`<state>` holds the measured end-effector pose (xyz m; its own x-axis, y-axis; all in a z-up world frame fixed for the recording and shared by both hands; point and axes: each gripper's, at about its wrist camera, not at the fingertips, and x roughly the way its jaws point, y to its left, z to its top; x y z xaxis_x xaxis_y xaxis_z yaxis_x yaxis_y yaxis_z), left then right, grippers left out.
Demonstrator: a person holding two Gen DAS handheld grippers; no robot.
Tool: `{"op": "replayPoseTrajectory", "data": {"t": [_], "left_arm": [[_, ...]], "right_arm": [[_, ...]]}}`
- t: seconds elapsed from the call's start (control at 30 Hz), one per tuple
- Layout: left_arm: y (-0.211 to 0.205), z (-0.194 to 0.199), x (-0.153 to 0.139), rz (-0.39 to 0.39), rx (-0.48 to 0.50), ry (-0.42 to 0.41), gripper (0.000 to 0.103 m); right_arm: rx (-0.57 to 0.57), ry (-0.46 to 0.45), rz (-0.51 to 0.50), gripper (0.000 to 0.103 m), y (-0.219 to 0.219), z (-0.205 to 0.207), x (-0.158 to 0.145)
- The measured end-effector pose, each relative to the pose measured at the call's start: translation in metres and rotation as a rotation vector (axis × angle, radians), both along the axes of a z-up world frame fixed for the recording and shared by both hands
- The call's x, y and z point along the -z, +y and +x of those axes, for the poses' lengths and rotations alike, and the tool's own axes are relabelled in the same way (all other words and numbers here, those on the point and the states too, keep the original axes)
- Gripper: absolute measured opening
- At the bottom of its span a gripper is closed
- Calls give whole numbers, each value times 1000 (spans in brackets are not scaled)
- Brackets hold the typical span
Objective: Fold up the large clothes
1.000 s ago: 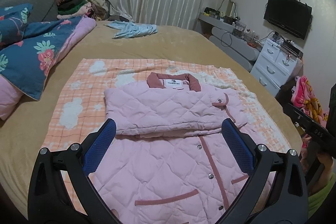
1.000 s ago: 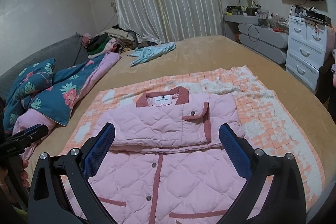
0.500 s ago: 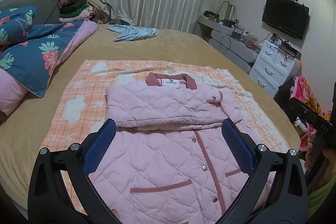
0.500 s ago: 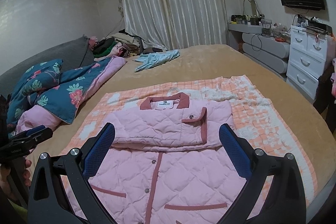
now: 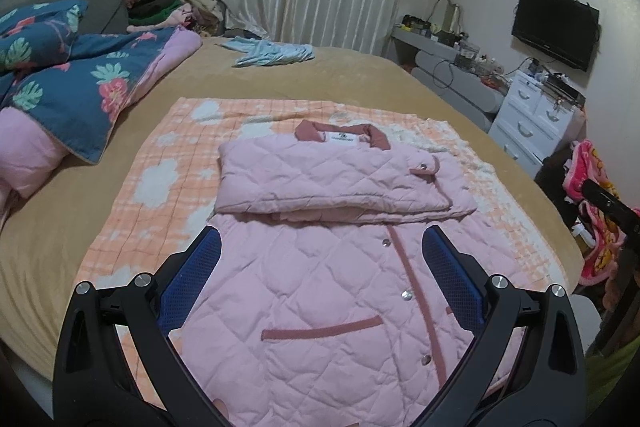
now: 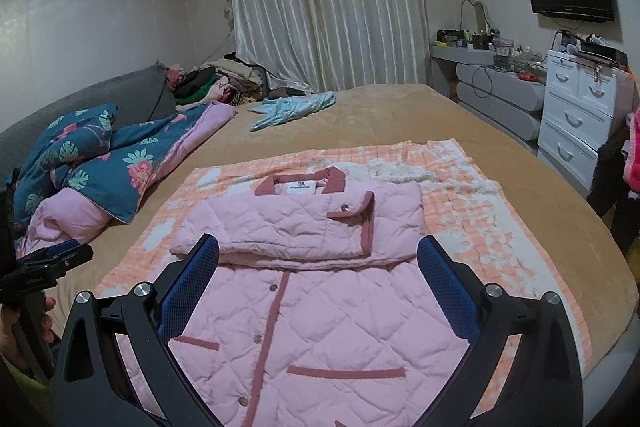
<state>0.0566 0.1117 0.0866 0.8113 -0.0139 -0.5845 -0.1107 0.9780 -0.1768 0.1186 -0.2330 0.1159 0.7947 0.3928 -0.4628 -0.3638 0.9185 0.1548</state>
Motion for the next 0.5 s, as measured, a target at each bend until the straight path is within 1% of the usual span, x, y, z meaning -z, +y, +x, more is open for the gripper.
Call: {"op": "replayPoseTrajectory", "data": {"t": [0.1,0.3,0.5], "left_arm": [[3,-4,6,5,-10,6,94],[6,-12,20,43,-20,17,94],[12,-19,40,71,-32,60,94]], "right_arm": [[6,7,-8,99,-5,-1,5],[9,22,-28,99,-10,-5,17],[15,41,-38,99,-14,-5,28]]}}
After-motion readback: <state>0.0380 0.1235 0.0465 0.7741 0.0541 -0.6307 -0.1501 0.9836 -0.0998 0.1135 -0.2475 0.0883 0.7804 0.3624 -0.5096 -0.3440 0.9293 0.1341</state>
